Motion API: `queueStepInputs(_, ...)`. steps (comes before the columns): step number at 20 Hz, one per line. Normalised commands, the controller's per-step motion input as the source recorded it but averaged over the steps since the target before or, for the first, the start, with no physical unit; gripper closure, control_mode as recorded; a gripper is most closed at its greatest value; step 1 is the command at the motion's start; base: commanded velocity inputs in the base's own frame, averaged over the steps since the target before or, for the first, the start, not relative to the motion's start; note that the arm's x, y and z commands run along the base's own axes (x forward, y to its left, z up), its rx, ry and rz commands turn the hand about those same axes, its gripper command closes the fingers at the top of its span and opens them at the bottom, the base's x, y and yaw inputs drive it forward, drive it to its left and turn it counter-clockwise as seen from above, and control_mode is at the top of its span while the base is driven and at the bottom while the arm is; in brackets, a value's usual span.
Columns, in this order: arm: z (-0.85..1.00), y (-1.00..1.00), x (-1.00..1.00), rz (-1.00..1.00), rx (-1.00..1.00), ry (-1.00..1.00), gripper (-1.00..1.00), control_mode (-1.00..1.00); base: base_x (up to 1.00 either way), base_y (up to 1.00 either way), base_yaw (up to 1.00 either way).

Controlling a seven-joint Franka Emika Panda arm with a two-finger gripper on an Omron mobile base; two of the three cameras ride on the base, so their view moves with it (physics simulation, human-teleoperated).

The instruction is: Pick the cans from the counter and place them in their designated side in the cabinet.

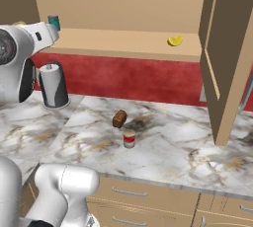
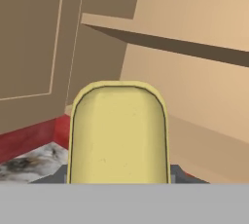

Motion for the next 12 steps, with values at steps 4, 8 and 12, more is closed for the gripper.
queueStepInputs(4,0.0,0.07,0.23,0.0,0.0,0.01,1.0,-1.0,0.0,0.0,0.0)
queueStepInputs(8,0.0,0.1,0.21,0.0,0.0,0.02,1.0,-1.0,0.0,0.0,0.0)
queueStepInputs(12,0.0,0.09,0.24,0.0,0.0,0.02,1.0,-1.0,0.0,0.0,0.0)
